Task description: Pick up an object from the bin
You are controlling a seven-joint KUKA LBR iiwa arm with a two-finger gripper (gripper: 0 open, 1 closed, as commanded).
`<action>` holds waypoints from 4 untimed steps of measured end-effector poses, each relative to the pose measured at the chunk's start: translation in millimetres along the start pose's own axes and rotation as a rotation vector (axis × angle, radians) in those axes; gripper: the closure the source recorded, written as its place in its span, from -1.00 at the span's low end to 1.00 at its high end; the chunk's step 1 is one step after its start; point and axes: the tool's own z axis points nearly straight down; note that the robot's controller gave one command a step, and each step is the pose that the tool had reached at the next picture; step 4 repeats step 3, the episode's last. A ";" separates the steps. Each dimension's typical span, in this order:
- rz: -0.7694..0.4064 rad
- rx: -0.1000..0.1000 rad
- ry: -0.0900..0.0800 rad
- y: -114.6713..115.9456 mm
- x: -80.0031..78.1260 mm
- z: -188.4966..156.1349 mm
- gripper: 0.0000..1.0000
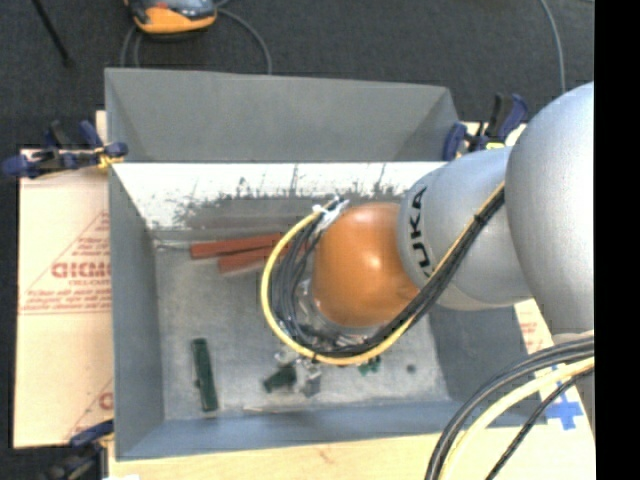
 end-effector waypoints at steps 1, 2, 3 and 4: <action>0.001 0.000 0.000 0.0 0.0 0.0 1.00; 0.012 0.001 0.004 13.1 -17.3 -174.8 1.00; 0.012 -0.001 0.008 13.4 -16.4 -173.0 1.00; 0.012 -0.001 0.008 13.4 -16.4 -173.0 1.00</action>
Offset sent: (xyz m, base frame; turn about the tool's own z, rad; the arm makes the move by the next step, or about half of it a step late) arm 0.0059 0.0187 0.1722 0.0047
